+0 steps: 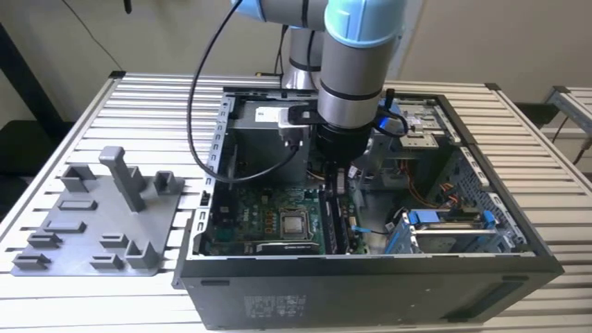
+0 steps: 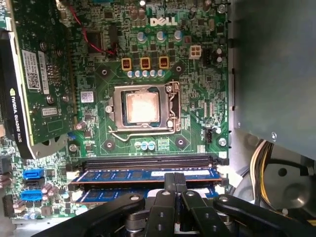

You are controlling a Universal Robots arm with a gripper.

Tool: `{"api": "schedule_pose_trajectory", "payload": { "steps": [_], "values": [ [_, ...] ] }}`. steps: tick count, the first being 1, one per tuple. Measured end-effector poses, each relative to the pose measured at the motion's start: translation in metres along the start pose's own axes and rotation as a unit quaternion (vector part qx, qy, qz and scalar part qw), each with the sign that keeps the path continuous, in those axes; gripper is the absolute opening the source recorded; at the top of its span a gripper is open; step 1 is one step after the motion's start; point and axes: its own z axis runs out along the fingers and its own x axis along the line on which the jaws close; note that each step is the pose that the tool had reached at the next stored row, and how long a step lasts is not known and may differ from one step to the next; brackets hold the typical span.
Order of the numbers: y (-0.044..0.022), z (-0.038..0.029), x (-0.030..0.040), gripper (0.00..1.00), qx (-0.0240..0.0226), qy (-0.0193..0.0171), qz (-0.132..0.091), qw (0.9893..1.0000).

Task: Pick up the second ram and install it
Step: 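Press down the second ram until it locks into place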

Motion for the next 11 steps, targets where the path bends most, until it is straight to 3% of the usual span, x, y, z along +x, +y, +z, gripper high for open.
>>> {"api": "schedule_pose_trajectory", "payload": {
  "steps": [6,11],
  "values": [
    [-0.0001,0.0003,0.0014,0.11,-0.0002,-0.0001,-0.002,1.0000],
    [-0.0006,0.0013,0.0131,0.11,-0.0002,0.0000,-0.002,1.0000]
  ]
}}
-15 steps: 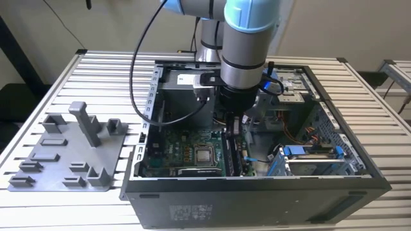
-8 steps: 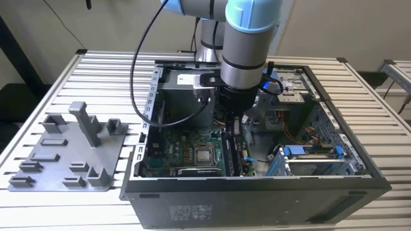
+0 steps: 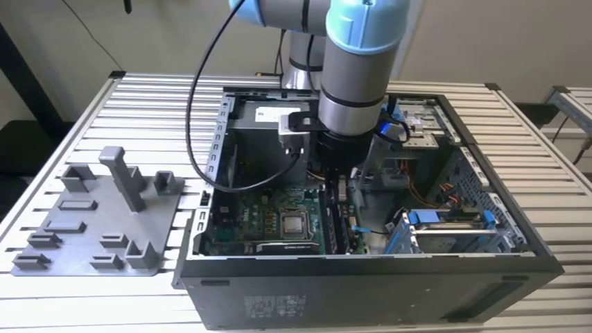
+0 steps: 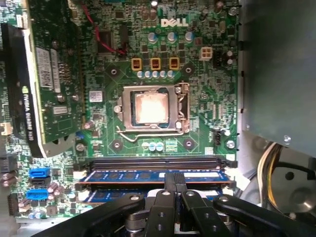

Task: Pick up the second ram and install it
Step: 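Press down the second ram until it locks into place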

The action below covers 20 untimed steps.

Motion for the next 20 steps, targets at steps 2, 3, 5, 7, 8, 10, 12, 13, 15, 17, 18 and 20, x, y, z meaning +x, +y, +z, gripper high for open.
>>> {"api": "schedule_pose_trajectory", "payload": {
  "steps": [2,3,5,7,8,10,12,13,15,17,18,20],
  "values": [
    [-0.0002,0.0009,0.0036,0.11,0.0000,0.0000,0.000,1.0000],
    [-0.0002,0.0015,0.0055,0.11,0.0000,0.0000,0.000,1.0000],
    [-0.0003,0.0028,0.0092,0.11,0.0000,-0.0001,0.000,1.0000],
    [-0.0004,0.0038,0.0123,0.11,0.0000,0.0000,0.000,1.0000],
    [-0.0004,0.0043,0.0125,0.11,0.0000,-0.0001,0.000,1.0000],
    [-0.0004,0.0042,0.0125,0.11,-0.0003,0.0000,0.000,1.0000],
    [-0.0004,0.0042,0.0126,0.11,-0.0007,0.0000,0.000,1.0000],
    [-0.0004,0.0043,0.0126,0.11,-0.0008,0.0000,0.000,1.0000],
    [-0.0004,0.0056,0.0126,0.11,-0.0008,-0.0001,0.000,1.0000],
    [-0.0003,0.0089,0.0126,0.11,-0.0009,0.0001,0.000,1.0000],
    [-0.0002,0.0104,0.0127,0.11,-0.0010,0.0006,0.000,1.0000],
    [-0.0002,0.0140,0.0127,0.11,-0.0010,0.0006,0.000,1.0000]
  ]
}}
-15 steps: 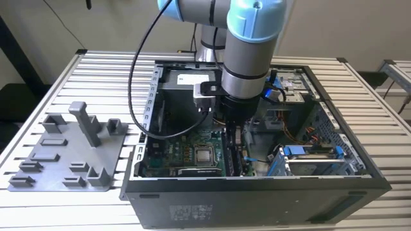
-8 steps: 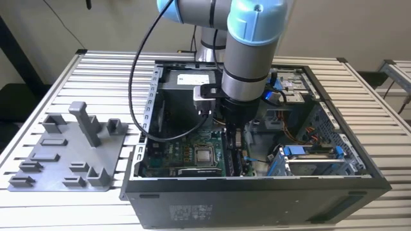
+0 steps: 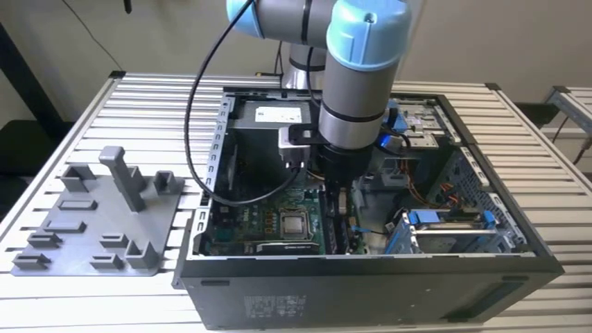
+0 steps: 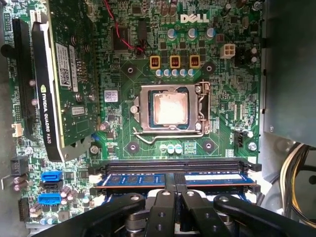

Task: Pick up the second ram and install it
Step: 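Press down the second ram until it locks into place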

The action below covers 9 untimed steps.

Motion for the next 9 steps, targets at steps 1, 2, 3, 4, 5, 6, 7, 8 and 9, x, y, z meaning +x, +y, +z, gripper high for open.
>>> {"api": "schedule_pose_trajectory", "payload": {
  "steps": [1,2,3,4,5,6,7,8,9],
  "values": [
    [-0.0001,0.0019,0.0000,0.11,0.0000,0.0001,0.000,1.0000],
    [0.0000,0.0034,0.0000,0.11,0.0000,0.0002,0.000,1.0000],
    [-0.0001,0.0032,-0.0003,0.11,-0.0003,0.0010,0.000,1.0000],
    [-0.0002,0.0020,-0.0005,0.11,-0.0005,0.0016,0.000,1.0000],
    [-0.0003,-0.0008,-0.0006,0.11,-0.0001,0.0000,0.000,1.0000],
    [-0.0004,-0.0034,-0.0008,0.11,0.0004,-0.0022,0.000,1.0000],
    [-0.0005,-0.0082,-0.0004,0.11,0.0003,-0.0013,0.000,1.0000],
    [-0.0005,-0.0131,-0.0001,0.11,0.0002,-0.0008,0.000,1.0000],
    [-0.0007,-0.0179,-0.0002,0.11,0.0002,-0.0007,0.000,1.0000]
  ]
}}
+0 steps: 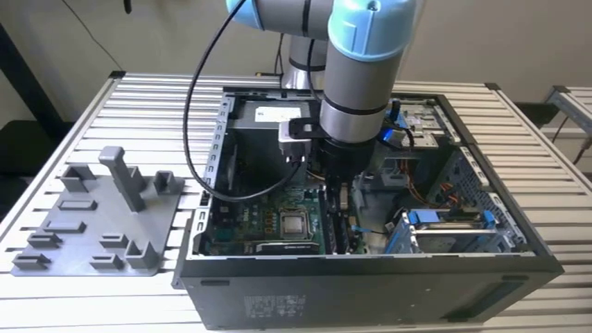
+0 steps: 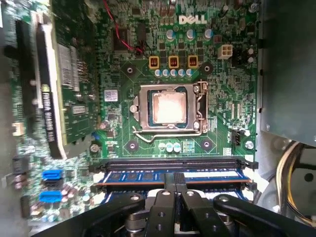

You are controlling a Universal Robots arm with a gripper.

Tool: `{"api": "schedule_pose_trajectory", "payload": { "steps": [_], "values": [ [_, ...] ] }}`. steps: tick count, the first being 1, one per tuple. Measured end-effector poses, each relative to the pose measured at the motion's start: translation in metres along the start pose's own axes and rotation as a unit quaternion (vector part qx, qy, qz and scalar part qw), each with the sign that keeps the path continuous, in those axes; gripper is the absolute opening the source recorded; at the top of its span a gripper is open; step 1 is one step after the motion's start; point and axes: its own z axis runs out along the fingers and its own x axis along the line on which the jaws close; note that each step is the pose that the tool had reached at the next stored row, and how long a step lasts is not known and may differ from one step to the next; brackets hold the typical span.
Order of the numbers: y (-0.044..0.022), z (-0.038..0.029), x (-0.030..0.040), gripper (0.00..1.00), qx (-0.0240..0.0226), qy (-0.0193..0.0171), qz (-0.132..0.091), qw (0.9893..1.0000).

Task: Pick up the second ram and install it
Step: 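Press down the second ram until it locks into place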

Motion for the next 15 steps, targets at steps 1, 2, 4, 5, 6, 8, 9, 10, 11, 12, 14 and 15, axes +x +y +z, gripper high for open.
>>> {"api": "schedule_pose_trajectory", "payload": {
  "steps": [1,2,4,5,6,8,9,10,11,12,14,15],
  "values": [
    [-0.0001,-0.0038,0.0000,0.11,0.0000,-0.0001,0.000,1.0000],
    [-0.0002,-0.0082,0.0001,0.11,0.0000,0.0002,0.000,1.0000],
    [-0.0005,-0.0155,0.0001,0.11,0.0000,0.0001,0.000,1.0000],
    [-0.0006,-0.0178,0.0001,0.11,0.0000,0.0001,0.000,1.0000],
    [-0.0006,-0.0189,0.0002,0.11,0.0000,0.0002,0.000,1.0000],
    [-0.0006,-0.0188,0.0002,0.11,0.0000,0.0000,0.000,1.0000],
    [-0.0006,-0.0189,0.0002,0.11,0.0000,0.0000,0.000,1.0000],
    [-0.0006,-0.0189,0.0003,0.11,0.0000,0.0001,0.000,1.0000],
    [-0.0006,-0.0189,0.0003,0.11,0.0000,0.0001,0.000,1.0000],
    [-0.0006,-0.0189,0.0004,0.11,0.0000,0.0001,0.000,1.0000],
    [-0.0006,-0.0189,0.0005,0.11,0.0000,0.0001,0.000,1.0000],
    [-0.0006,-0.0189,0.0005,0.11,0.0000,0.0000,0.000,1.0000]
  ]
}}
